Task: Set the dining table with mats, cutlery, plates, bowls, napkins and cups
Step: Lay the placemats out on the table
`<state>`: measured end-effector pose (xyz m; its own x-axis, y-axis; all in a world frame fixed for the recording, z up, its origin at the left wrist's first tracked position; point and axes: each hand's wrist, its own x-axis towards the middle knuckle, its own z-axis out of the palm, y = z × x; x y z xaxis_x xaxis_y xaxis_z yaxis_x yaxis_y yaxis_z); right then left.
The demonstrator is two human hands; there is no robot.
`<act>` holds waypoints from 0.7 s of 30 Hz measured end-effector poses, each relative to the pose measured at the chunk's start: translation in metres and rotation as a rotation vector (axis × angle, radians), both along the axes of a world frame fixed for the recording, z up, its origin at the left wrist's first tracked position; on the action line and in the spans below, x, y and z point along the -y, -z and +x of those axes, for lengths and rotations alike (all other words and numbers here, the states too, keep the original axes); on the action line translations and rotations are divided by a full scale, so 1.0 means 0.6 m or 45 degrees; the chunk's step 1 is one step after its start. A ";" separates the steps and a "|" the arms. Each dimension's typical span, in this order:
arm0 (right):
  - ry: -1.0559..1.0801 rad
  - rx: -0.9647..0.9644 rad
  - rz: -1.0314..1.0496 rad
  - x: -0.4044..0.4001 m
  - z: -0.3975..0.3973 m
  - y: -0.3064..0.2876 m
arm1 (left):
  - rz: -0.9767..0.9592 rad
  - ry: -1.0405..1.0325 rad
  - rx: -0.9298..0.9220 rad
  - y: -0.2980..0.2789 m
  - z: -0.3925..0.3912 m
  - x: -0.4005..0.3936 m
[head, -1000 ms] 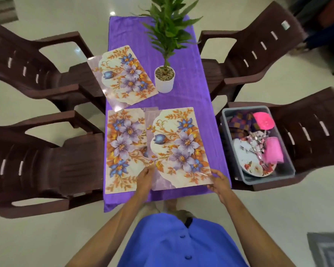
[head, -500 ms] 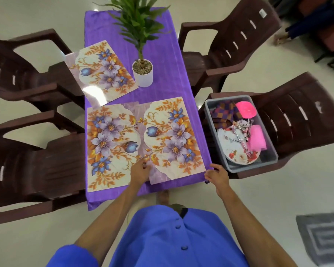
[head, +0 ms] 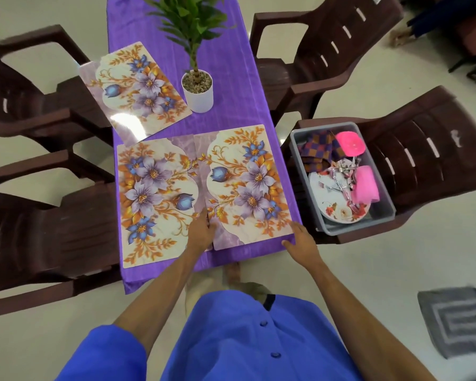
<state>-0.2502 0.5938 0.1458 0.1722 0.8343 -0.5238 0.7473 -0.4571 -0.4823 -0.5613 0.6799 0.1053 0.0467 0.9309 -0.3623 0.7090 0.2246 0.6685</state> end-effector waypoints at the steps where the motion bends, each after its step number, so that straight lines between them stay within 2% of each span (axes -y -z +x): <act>1: -0.055 0.015 -0.034 -0.001 -0.003 0.004 | -0.009 0.037 -0.022 0.003 -0.003 -0.006; 6: -0.122 0.072 -0.062 -0.002 -0.014 0.017 | -0.027 0.196 -0.022 0.005 -0.020 -0.038; 10: -0.125 0.087 -0.088 -0.004 -0.008 0.019 | -0.139 0.297 0.001 -0.004 -0.020 -0.048; 21: -0.142 0.155 -0.107 -0.004 0.013 0.025 | -0.142 0.157 -0.023 0.005 -0.003 -0.029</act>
